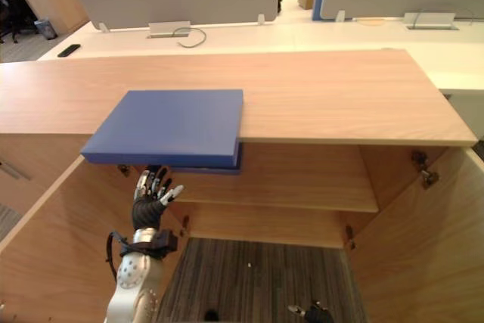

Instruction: Walk over to the cabinet, pick up the folder, carry it to the office cabinet, place the folder inside the office cabinet, then close the office cabinet door

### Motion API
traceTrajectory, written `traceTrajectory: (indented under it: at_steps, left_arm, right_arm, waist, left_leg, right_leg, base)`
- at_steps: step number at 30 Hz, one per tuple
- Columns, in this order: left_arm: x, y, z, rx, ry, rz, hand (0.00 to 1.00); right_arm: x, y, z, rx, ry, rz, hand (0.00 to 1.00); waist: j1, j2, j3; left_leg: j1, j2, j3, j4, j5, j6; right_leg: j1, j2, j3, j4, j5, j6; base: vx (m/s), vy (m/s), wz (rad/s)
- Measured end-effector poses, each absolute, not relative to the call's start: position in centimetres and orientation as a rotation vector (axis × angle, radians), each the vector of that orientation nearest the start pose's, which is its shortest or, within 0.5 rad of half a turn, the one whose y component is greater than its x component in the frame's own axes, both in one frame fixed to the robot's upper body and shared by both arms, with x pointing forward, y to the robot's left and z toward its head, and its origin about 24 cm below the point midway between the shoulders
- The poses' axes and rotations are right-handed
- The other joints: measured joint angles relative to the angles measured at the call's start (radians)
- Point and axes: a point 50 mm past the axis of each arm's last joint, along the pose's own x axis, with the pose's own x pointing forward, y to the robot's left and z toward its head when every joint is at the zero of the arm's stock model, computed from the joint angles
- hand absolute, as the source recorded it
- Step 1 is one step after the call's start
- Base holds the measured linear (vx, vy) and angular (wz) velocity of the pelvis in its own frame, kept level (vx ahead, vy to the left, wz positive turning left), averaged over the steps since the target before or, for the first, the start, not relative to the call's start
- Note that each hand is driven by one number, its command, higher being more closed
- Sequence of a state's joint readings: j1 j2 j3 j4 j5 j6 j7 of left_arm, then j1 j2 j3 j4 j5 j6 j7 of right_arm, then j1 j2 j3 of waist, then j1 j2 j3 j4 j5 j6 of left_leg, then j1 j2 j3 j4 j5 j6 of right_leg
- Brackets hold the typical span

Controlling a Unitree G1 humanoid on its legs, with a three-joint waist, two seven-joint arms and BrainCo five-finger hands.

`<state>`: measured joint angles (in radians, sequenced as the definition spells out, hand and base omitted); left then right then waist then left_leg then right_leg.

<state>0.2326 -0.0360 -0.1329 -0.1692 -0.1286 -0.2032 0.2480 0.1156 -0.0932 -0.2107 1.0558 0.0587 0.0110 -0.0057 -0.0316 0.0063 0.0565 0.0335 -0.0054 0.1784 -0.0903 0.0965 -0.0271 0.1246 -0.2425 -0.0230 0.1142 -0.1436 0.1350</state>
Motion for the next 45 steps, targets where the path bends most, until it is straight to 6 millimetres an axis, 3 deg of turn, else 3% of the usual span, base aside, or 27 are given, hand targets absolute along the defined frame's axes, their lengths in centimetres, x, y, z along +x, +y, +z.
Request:
traceTrajectory:
  at_steps: [3, 9, 16, 21, 31, 41, 45]
  left_arm:
    - [20.6, 13.5, 5.0, -0.111, -0.137, 0.253, 0.0]
    - [20.6, 12.3, 4.9, -0.102, -0.111, 0.191, 0.0]
    - [20.6, 12.0, 3.0, -0.136, -0.011, 0.135, 0.0]
    - [20.7, 12.4, 1.8, -0.113, 0.044, 0.11, 0.0]
    - [20.8, 13.0, 1.3, -0.094, 0.068, 0.129, 0.0]
    - [24.8, 13.0, 5.4, -0.072, -0.111, 0.176, 0.0]
    - [25.7, 12.1, 8.8, -0.085, -0.244, 0.155, 0.0]
  right_arm:
    - [6.7, -21.5, -16.5, 0.056, 1.176, -0.327, 0.0]
    - [4.9, -21.6, -16.7, 0.047, 1.228, -0.35, 0.0]
    - [4.8, -21.5, -16.8, 0.047, 1.24, -0.344, 0.0]
    - [4.9, -20.6, -17.0, 0.043, 1.255, -0.301, 0.0]
    - [4.9, -20.2, -17.0, 0.058, 1.259, -0.297, 0.0]
    - [4.9, -20.1, -17.1, 0.075, 1.268, -0.307, 0.0]
    - [4.7, -20.0, -17.2, 0.085, 1.278, -0.304, 0.0]
  waist:
    - [0.009, -0.005, -0.006]
    - [0.014, -0.014, -0.023]
    - [0.014, -0.019, -0.026]
    - [0.012, -0.052, -0.04]
    - [-0.002, -0.068, -0.051]
    - [-0.022, -0.076, -0.054]
    - [-0.032, -0.079, -0.057]
  left_leg:
    - [-0.012, -0.003, -0.014, -0.001, 0.005, -0.001]
    - [-0.023, 0.018, -0.05, -0.002, 0.044, -0.021]
    - [-0.024, 0.03, -0.056, -0.002, 0.049, -0.031]
    - [-0.012, 0.031, -0.058, -0.003, 0.046, -0.037]
    - [-0.012, 0.031, -0.058, -0.003, 0.045, -0.039]
    - [-0.012, 0.036, -0.049, -0.002, 0.043, -0.042]
    - [-0.012, 0.056, -0.022, -0.001, 0.045, -0.044]
  right_leg:
    - [-0.006, 0.0, -0.002, -0.001, -0.019, 0.004]
    - [-0.001, 0.029, -0.036, 0.001, -0.052, 0.001]
    - [0.005, 0.042, -0.044, -0.008, -0.053, -0.004]
    - [0.034, 0.044, -0.054, -0.028, -0.051, -0.007]
    - [0.035, 0.044, -0.054, -0.036, -0.048, -0.01]
    - [0.036, 0.045, -0.046, -0.043, -0.038, -0.01]
    - [0.014, 0.06, -0.018, -0.037, -0.018, -0.012]
  base:
    - [-0.11, -0.03, 0.04]
    - [-0.05, -0.086, 0.17]
    - [0.02, -0.042, 0.02]
    - [0.03, -0.016, 0.04]
    - [0.0, 0.0, 0.0]
    - [0.0, -0.001, -0.02]
    - [-0.02, -0.005, -0.23]
